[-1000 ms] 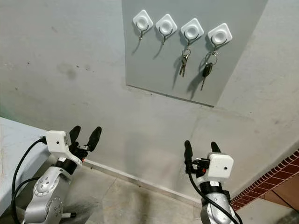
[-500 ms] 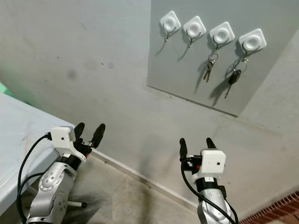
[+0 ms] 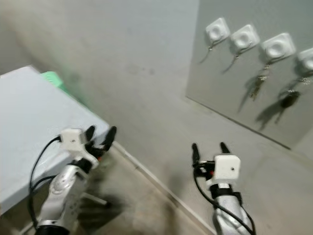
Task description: Hang keys on a hook
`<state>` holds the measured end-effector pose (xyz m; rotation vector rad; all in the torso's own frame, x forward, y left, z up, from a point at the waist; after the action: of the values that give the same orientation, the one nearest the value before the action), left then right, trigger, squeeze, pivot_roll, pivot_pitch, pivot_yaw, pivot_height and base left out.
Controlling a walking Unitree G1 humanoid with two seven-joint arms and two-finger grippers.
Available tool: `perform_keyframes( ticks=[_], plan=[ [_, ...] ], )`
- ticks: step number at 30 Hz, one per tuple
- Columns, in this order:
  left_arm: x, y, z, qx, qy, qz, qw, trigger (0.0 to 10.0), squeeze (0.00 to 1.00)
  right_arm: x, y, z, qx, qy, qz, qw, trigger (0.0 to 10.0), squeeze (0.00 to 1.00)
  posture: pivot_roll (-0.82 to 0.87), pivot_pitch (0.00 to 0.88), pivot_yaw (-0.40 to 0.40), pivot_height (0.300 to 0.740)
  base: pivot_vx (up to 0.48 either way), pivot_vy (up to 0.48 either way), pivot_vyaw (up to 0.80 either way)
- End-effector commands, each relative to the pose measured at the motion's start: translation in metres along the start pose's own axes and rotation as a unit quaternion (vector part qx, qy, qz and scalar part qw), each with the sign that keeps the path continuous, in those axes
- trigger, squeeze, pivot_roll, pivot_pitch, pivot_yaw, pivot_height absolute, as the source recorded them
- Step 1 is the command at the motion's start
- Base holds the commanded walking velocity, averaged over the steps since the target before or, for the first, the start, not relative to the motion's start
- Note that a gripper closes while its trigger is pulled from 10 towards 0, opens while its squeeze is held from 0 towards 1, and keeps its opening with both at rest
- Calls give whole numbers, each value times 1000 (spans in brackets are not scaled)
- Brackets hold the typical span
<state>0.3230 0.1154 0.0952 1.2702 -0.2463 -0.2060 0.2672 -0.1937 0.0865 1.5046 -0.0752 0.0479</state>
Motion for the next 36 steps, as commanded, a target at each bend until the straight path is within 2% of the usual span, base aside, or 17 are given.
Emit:
perform_keyframes(
  ticks=[1, 36],
  plan=[
    [0, 4, -10, 13, 13, 4, 1000, 10000, 0, 2, -1, -10, 12, 14, -2, 1000, 10000, 0, -49, 0, 2, 740, 0, 0, 800],
    [2, -3, -7, 6, 13, -12, 1000, 10000, 0, 7, 2, -9, 2, 35, 3, 999, 10000, 0, -45, 0, -9, 740, 0, 0, 800]
  ],
)
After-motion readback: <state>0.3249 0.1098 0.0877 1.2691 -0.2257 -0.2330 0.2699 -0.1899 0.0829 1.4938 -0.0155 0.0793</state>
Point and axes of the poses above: a point about 5 cm out from each wrist's last joint towards the gripper, its own x axis pointing out of the wrist towards the gripper, its own y axis along the axis of the wrist's last joint, z = x × y, the point moved 4 cm from there along x, pointing out of the wrist towards the gripper, and after that the axes turned 1 degree about -x, right-handed, at the moved point
